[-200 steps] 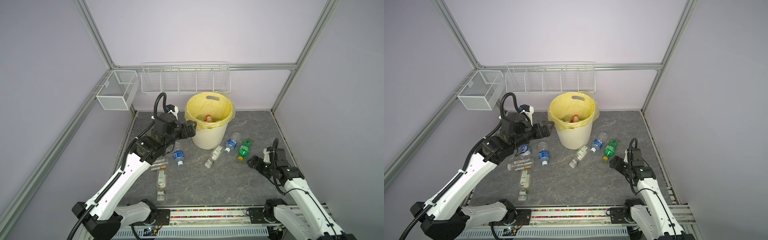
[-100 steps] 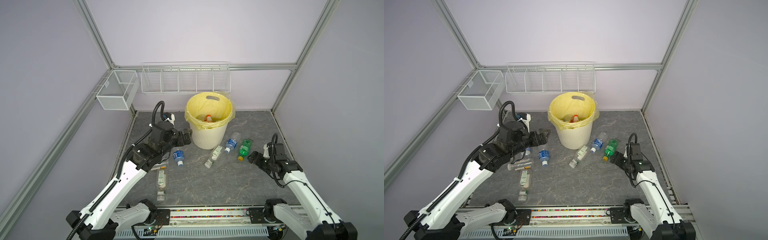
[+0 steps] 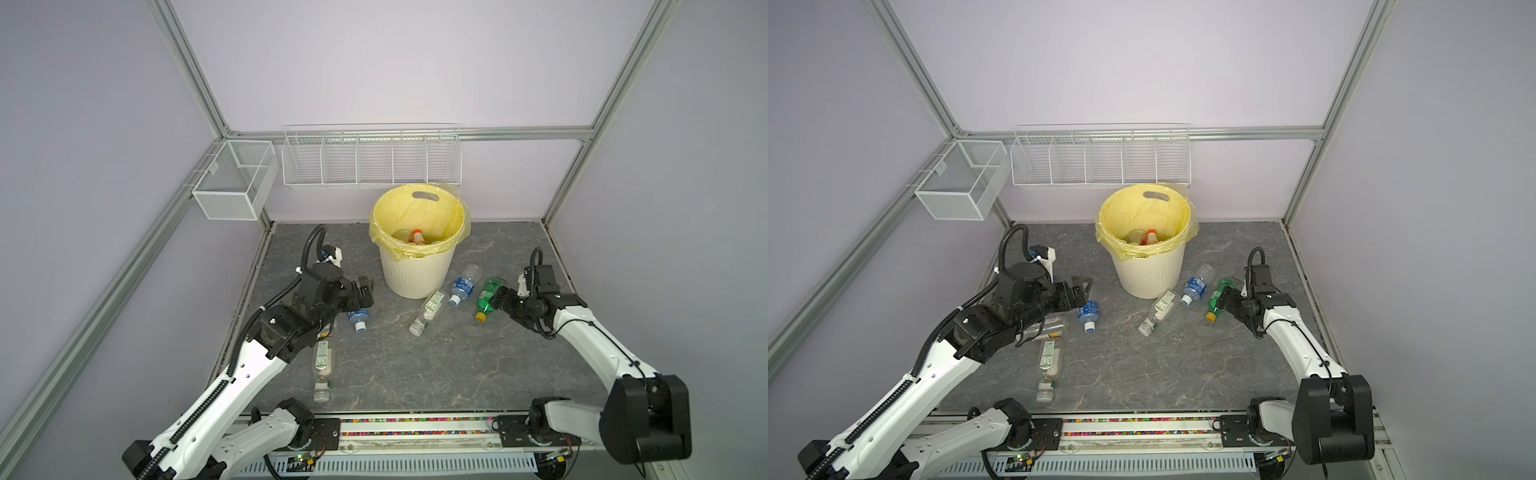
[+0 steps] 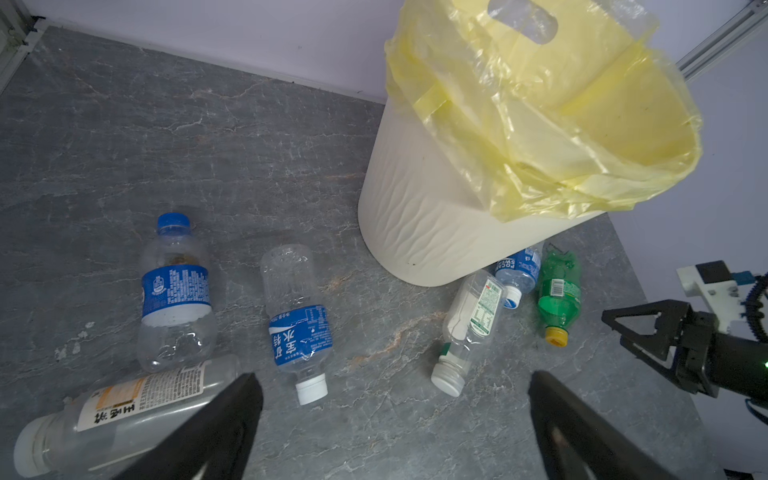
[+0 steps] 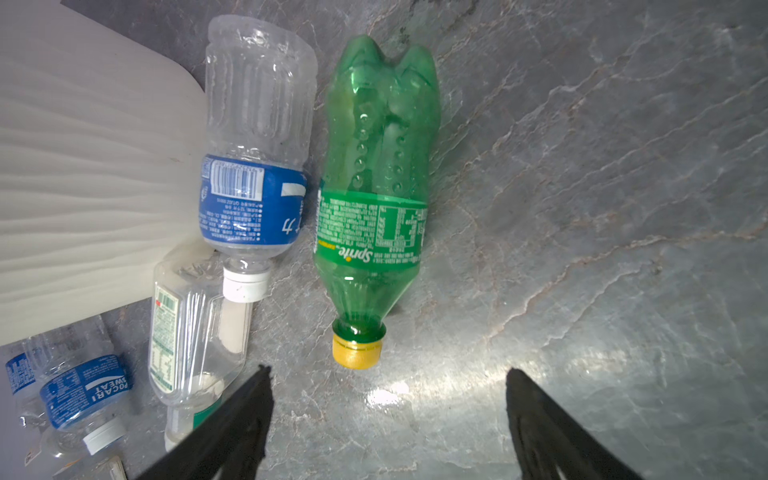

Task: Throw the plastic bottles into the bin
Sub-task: 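Withdraw the left gripper down toward the table while the right reaches the Sprite bottle, then lower the right gripper and close it around the green Sprite bottle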

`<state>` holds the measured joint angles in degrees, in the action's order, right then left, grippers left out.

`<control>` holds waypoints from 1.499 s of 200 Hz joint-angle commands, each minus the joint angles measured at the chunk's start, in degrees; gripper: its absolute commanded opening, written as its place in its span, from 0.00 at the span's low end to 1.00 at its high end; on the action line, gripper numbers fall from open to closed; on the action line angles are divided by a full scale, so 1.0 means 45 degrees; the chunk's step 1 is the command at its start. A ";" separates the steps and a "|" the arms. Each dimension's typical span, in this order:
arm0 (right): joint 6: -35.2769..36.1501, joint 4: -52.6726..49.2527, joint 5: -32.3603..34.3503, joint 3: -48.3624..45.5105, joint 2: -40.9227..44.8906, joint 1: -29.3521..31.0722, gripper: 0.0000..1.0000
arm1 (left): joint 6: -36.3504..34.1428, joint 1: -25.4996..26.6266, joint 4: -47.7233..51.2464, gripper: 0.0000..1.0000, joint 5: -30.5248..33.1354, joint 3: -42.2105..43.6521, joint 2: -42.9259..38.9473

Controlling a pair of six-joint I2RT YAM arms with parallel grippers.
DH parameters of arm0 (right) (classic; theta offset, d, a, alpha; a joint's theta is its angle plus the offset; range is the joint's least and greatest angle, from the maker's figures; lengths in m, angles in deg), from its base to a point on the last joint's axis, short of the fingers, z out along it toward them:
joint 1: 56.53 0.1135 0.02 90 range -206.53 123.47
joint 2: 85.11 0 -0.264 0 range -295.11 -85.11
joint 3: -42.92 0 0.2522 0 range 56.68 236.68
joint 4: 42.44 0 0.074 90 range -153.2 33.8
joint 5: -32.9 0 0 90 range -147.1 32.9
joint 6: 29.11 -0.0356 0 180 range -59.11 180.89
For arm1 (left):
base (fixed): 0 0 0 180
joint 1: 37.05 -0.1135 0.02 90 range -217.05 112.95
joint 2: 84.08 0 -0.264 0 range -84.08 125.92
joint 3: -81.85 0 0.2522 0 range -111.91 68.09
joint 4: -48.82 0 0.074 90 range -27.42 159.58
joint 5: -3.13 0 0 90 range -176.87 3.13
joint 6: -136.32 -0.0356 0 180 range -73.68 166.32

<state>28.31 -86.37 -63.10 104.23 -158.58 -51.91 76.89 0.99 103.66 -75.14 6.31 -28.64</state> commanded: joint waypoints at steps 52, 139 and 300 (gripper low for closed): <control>0.0340 0.0982 -0.0093 0.1054 -0.2097 0.0066 0.89 | 0.0721 0.0003 -0.0082 1.00 0.1213 0.1517 -0.1117; 0.0355 0.1181 0.0271 0.1433 -0.2926 0.0072 0.99 | 0.0961 0.0003 0.0586 1.00 0.1441 0.2024 -0.1265; 0.0384 0.1531 0.0272 0.1953 -0.4431 0.0359 0.77 | 0.1060 0.0003 0.0849 1.00 0.1689 0.2608 -0.2099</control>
<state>29.62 -80.12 -62.45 111.97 -177.70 -50.79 81.22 0.99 106.17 -68.61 17.13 -37.93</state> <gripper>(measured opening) 0.773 0.999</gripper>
